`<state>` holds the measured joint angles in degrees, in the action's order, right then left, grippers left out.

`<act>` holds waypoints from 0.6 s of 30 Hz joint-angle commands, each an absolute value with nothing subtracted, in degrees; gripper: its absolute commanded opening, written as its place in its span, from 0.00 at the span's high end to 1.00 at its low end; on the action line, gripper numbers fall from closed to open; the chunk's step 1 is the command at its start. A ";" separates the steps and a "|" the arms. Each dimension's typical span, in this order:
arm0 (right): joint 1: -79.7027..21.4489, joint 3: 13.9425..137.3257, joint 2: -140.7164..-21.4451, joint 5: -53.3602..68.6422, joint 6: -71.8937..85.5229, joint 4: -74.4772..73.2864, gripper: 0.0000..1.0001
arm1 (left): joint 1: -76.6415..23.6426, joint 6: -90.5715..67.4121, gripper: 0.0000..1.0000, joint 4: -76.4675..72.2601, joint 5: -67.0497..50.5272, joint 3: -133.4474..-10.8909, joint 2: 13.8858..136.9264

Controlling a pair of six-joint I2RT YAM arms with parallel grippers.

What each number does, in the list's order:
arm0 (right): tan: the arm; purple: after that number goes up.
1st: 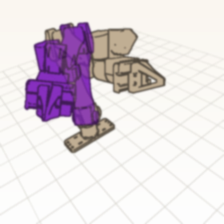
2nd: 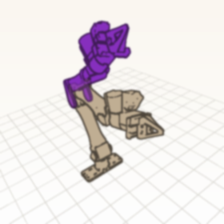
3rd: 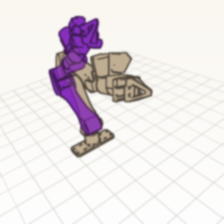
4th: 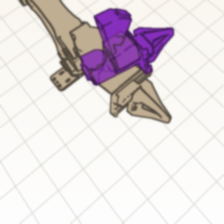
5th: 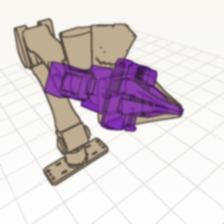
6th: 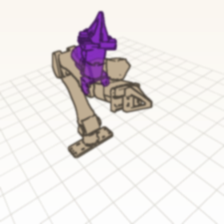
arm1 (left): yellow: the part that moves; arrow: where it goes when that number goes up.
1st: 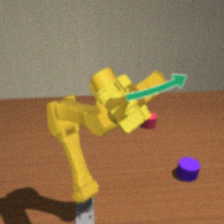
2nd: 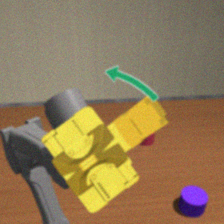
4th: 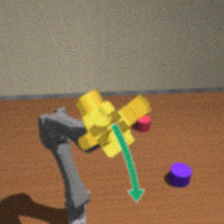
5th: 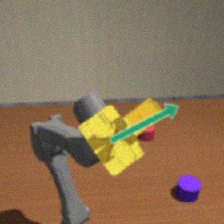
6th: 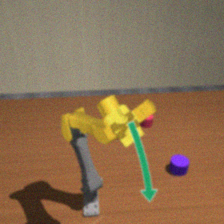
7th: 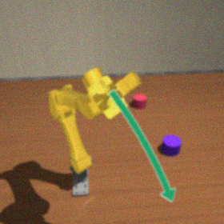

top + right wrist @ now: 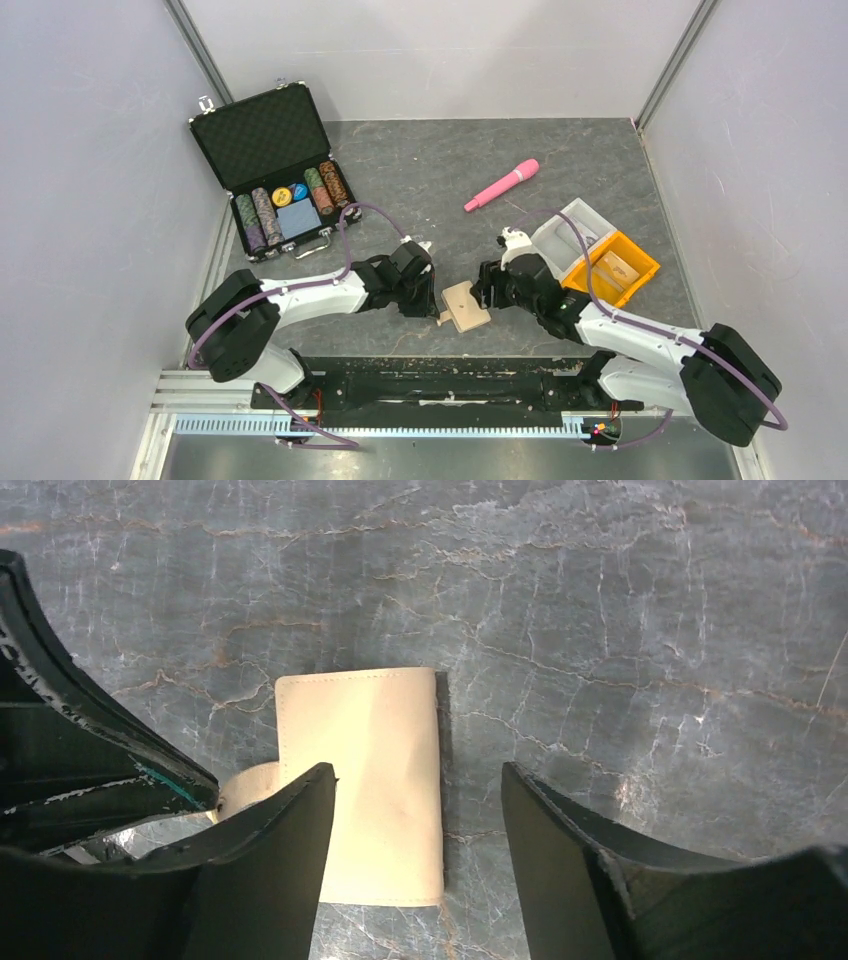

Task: Take the credit cards out of the card holder
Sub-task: Open the card holder at the center of the board.

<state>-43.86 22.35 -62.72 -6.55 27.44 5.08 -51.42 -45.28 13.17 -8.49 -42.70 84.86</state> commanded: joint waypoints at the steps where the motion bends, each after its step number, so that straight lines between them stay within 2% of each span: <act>1: -46.19 26.18 -63.77 -9.05 24.09 1.97 0.32 | -50.59 -43.87 0.98 11.34 -9.46 -43.21 83.80; 3: -48.18 26.92 -64.81 -10.11 23.70 1.85 0.24 | -50.30 -43.94 0.98 11.13 -9.41 -42.58 83.21; 7: -51.85 28.89 -68.05 -12.67 24.15 1.04 0.19 | -49.97 -44.04 0.98 9.97 -10.38 -41.37 81.90; 9: -53.65 29.95 -69.49 -15.00 24.43 0.40 0.13 | -49.92 -44.12 0.98 9.44 -10.76 -40.97 81.38; 18: -59.74 33.28 -75.20 -20.84 26.91 -1.82 0.07 | -49.92 -44.91 0.98 7.14 -11.82 -38.44 79.78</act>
<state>-57.76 30.44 -73.69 -15.70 25.36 -0.23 -50.15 -45.28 10.02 -10.52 -39.64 82.02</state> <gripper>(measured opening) 0.927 0.024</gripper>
